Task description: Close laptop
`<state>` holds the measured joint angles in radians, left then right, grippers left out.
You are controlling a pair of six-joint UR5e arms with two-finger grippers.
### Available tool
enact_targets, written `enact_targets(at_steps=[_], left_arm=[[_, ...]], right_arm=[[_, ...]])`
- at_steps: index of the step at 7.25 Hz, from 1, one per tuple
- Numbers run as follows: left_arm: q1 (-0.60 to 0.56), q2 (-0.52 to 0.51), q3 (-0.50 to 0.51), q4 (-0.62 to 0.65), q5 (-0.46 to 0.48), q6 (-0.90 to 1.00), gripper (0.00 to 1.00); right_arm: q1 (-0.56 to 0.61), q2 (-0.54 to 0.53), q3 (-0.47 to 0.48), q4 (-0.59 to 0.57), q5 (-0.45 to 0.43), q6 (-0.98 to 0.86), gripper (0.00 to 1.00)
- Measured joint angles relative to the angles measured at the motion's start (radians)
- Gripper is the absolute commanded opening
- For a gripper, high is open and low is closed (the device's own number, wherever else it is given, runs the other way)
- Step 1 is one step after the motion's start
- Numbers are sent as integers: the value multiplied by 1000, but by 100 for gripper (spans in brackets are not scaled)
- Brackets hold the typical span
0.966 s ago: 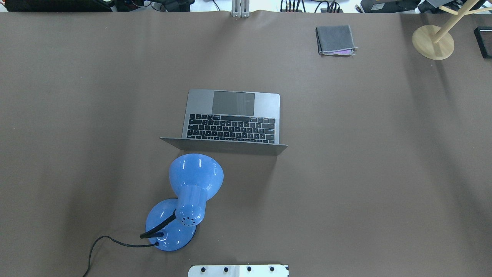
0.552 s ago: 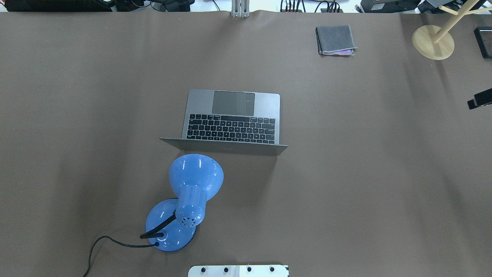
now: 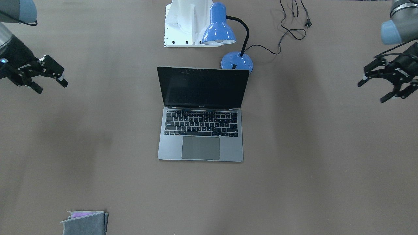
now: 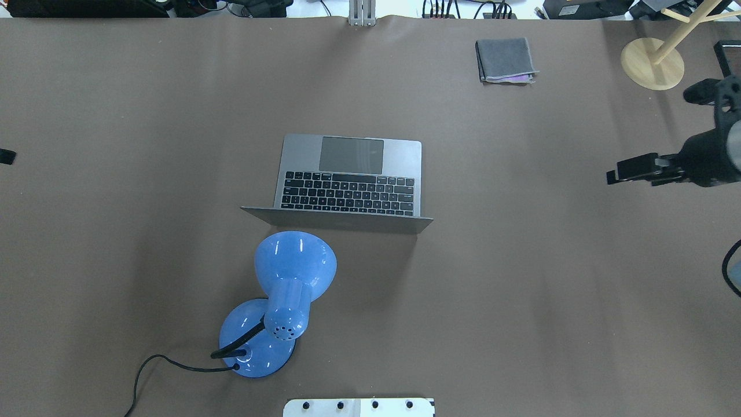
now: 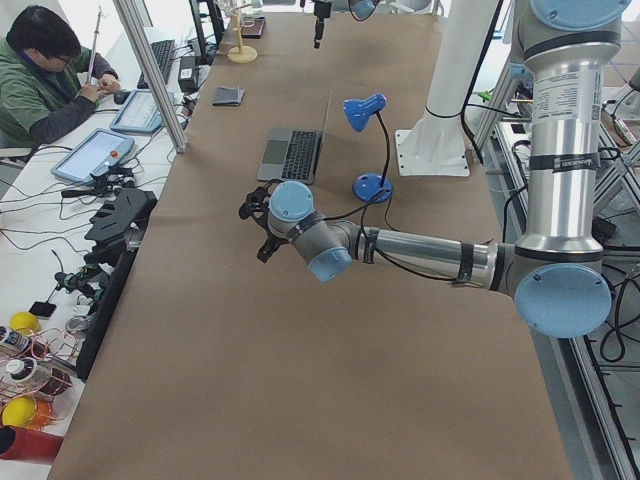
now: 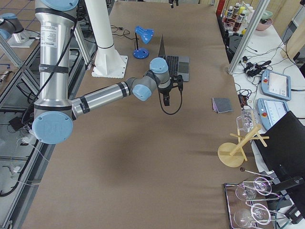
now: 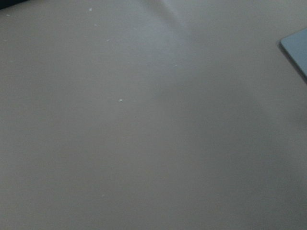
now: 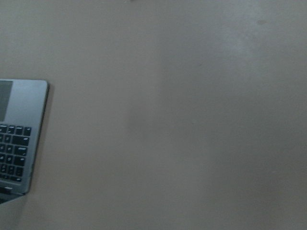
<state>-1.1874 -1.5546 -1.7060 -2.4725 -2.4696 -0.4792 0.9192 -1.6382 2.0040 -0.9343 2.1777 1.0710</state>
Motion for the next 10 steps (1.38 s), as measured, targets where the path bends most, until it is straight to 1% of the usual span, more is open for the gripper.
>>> enact_targets(at_steps=[1, 2, 3, 4, 6, 7, 8, 9, 10], left_arm=[[84, -36, 2, -78, 3, -142, 98], [159, -68, 2, -124, 11, -243, 98], [225, -84, 1, -141, 25, -290, 86], [291, -92, -1, -152, 47, -315, 1], [405, -99, -1, -202, 125, -371, 0], [451, -110, -4, -218, 166, -403, 0], [485, -144, -5, -225, 190, -470, 0], [508, -189, -4, -227, 202, -555, 0], [519, -218, -4, -227, 208, -609, 0]], right_arm=[[-79, 3, 5, 71, -48, 99, 87], [-166, 4, 21, 106, -128, 165, 70], [-242, 3, 49, 120, -191, 216, 47], [-307, 3, 86, 124, -225, 266, 0], [-417, 8, 143, 125, -294, 323, 0], [-473, 18, 152, 125, -366, 333, 0], [-532, 37, 154, 123, -455, 346, 0], [-578, 64, 154, 119, -522, 362, 0], [-607, 95, 152, 108, -564, 372, 0]])
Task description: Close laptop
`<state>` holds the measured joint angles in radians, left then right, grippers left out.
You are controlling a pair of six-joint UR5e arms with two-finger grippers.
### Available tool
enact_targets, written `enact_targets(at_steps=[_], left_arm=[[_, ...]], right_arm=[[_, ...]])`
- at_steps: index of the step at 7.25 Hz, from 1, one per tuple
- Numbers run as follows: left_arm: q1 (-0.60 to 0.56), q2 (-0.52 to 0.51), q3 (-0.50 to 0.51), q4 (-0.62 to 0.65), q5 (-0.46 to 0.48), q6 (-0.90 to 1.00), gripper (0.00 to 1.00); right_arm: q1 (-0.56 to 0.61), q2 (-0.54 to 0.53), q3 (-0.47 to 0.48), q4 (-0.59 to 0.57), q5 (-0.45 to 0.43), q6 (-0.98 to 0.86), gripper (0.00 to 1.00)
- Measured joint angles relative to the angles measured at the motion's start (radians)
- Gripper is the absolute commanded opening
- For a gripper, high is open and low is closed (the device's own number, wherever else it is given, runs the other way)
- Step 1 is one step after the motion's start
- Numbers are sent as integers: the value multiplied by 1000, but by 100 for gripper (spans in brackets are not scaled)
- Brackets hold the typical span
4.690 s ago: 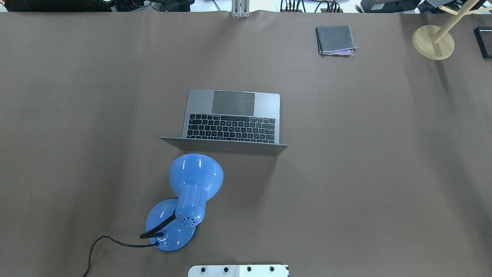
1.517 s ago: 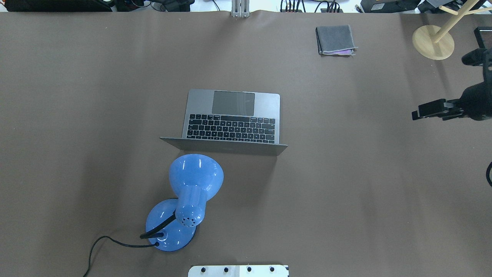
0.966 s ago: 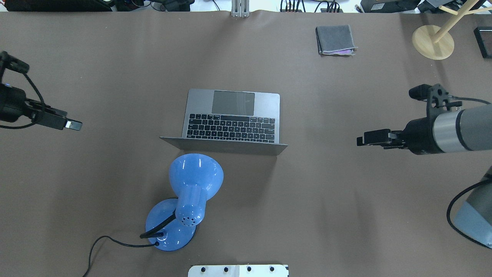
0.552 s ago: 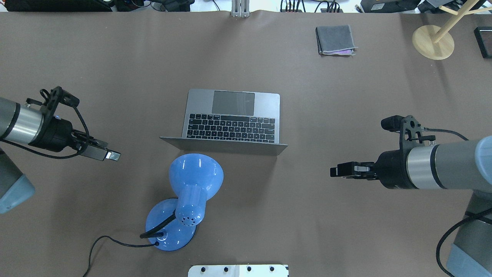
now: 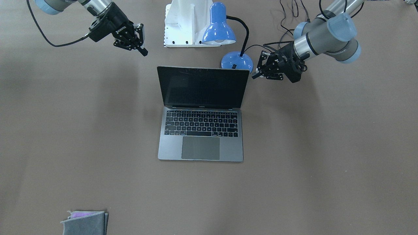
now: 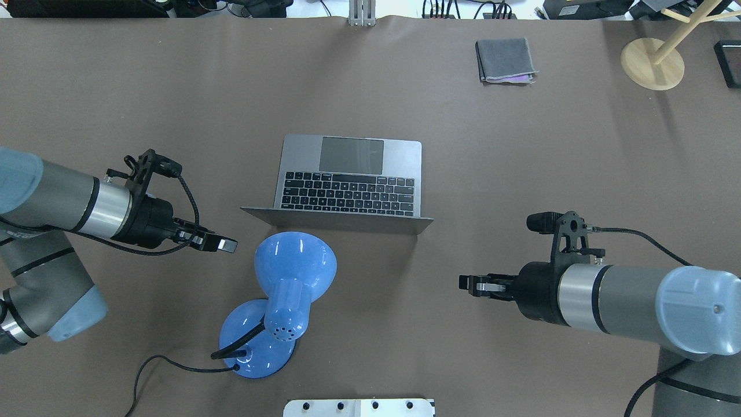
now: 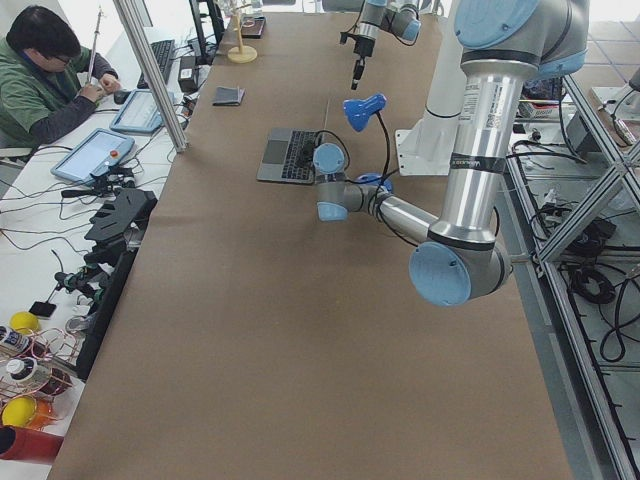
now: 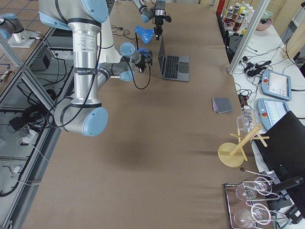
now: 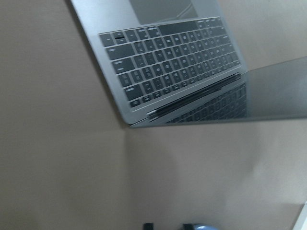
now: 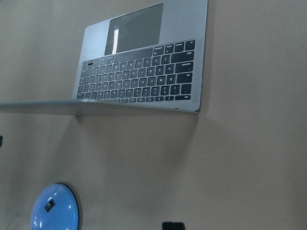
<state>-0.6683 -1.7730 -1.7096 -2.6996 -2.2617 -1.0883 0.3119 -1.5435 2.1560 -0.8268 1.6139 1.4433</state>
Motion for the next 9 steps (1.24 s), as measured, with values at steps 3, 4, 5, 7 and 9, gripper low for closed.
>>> enact_targets(at_steps=[3, 4, 5, 7, 9], left_arm=[[6, -43, -9, 0, -1, -74, 0], [6, -51, -21, 1, -4, -95, 0], [4, -53, -35, 2, -7, -105, 0], [0, -54, -51, 7, -9, -112, 0], [-7, -55, -52, 10, -8, -113, 0]], right_arm=[[-32, 119, -13, -99, -68, 8, 0], [-30, 149, -22, -115, -94, 7, 0], [-22, 161, -28, -121, -112, 7, 0], [8, 170, -31, -137, -122, 6, 0], [34, 204, -32, -193, -119, 6, 0]])
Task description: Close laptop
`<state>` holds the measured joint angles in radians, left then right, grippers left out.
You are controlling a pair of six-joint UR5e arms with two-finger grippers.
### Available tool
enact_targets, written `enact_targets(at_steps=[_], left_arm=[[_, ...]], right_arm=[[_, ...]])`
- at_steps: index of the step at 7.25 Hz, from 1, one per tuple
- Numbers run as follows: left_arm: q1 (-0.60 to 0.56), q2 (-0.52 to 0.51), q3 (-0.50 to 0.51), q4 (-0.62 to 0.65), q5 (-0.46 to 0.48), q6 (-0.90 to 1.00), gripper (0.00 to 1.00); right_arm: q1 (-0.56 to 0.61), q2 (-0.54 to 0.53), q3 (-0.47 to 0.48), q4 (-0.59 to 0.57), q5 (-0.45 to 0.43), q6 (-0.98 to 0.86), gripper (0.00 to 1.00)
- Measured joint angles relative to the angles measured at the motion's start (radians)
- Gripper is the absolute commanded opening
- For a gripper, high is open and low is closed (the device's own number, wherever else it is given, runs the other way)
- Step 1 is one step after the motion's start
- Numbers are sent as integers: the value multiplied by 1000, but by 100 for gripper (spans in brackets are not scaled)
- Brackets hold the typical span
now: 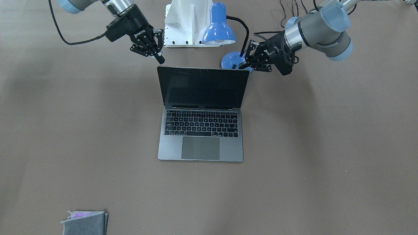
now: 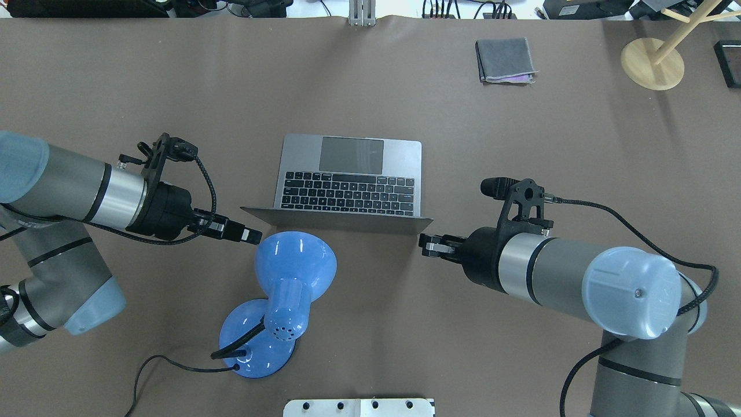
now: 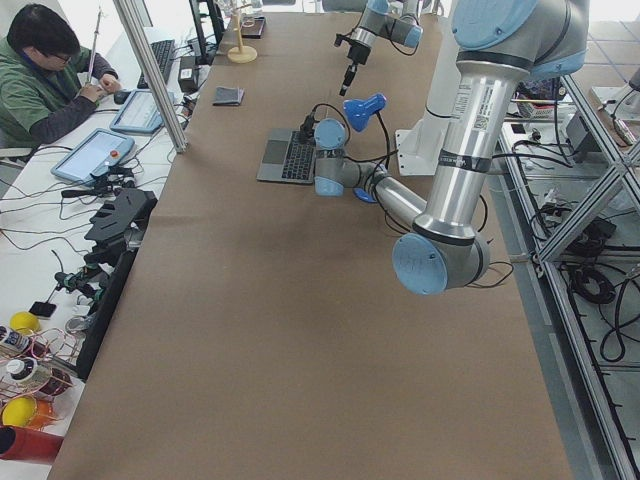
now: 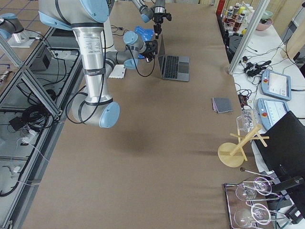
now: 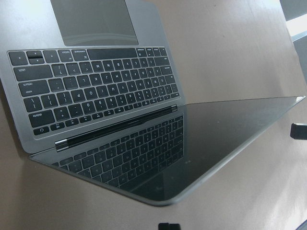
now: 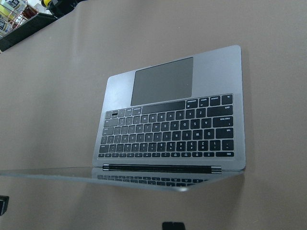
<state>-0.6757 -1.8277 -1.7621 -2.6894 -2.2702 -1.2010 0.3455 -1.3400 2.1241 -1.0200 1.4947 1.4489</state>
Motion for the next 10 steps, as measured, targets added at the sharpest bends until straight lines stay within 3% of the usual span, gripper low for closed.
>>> enact_targets(at_steps=[6, 10], left_arm=[[-60, -14, 8, 20, 2, 3, 0], [-97, -62, 11, 107, 5, 11, 0]], right_arm=[[53, 55, -37, -42, 6, -2, 0], [107, 101, -89, -55, 43, -7, 0]])
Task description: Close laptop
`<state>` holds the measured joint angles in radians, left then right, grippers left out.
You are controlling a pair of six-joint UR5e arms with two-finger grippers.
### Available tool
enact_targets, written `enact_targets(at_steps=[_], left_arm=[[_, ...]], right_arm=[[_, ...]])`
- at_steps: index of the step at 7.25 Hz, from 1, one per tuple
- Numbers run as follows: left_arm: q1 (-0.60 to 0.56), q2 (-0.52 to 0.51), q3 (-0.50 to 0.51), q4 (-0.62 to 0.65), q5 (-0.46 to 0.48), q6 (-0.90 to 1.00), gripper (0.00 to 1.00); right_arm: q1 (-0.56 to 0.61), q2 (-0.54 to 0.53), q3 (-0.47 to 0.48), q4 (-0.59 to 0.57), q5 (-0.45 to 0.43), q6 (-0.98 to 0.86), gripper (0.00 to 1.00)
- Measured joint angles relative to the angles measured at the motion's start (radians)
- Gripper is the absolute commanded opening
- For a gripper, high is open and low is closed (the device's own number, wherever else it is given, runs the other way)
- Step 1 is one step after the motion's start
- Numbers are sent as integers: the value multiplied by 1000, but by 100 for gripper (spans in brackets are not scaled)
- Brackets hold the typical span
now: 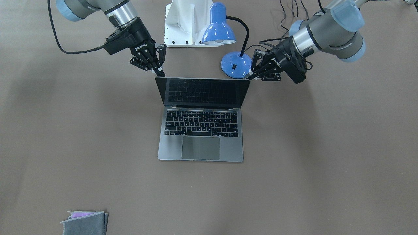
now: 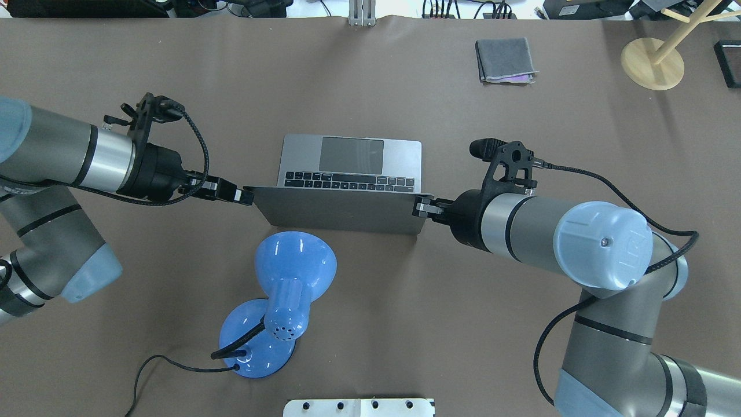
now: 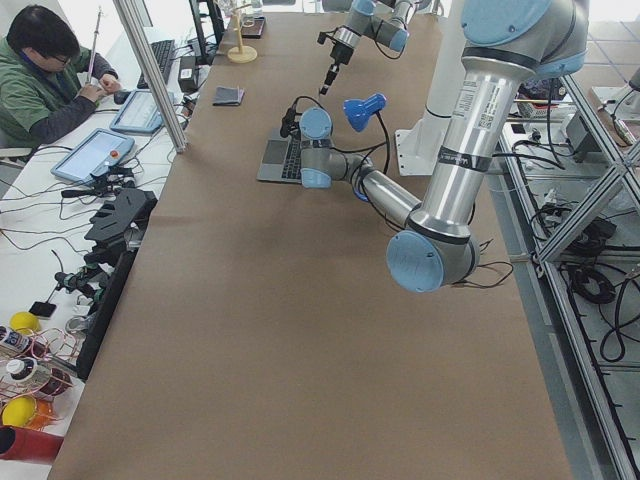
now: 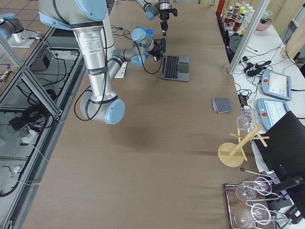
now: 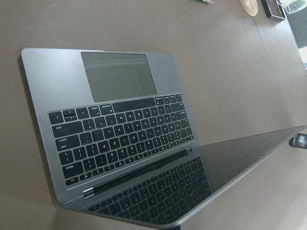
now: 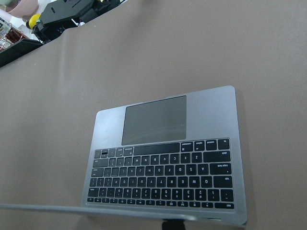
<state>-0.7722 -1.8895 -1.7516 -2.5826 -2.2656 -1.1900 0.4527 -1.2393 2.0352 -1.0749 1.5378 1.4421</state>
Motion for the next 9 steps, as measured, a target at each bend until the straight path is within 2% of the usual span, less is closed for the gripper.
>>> enact_targets(at_steps=[2, 4, 7, 9], left_arm=[[-17, -36, 24, 34, 4, 4, 0], [-33, -91, 88, 41, 5, 8, 0], [-59, -174, 215, 41, 12, 45, 0], [-65, -231, 312, 40, 59, 80, 0]], right_arm=[[40, 43, -57, -2, 23, -2, 0], [85, 85, -126, -1, 49, -5, 0], [137, 145, -226, 1, 67, -7, 0], [155, 176, -283, 2, 73, -8, 0]])
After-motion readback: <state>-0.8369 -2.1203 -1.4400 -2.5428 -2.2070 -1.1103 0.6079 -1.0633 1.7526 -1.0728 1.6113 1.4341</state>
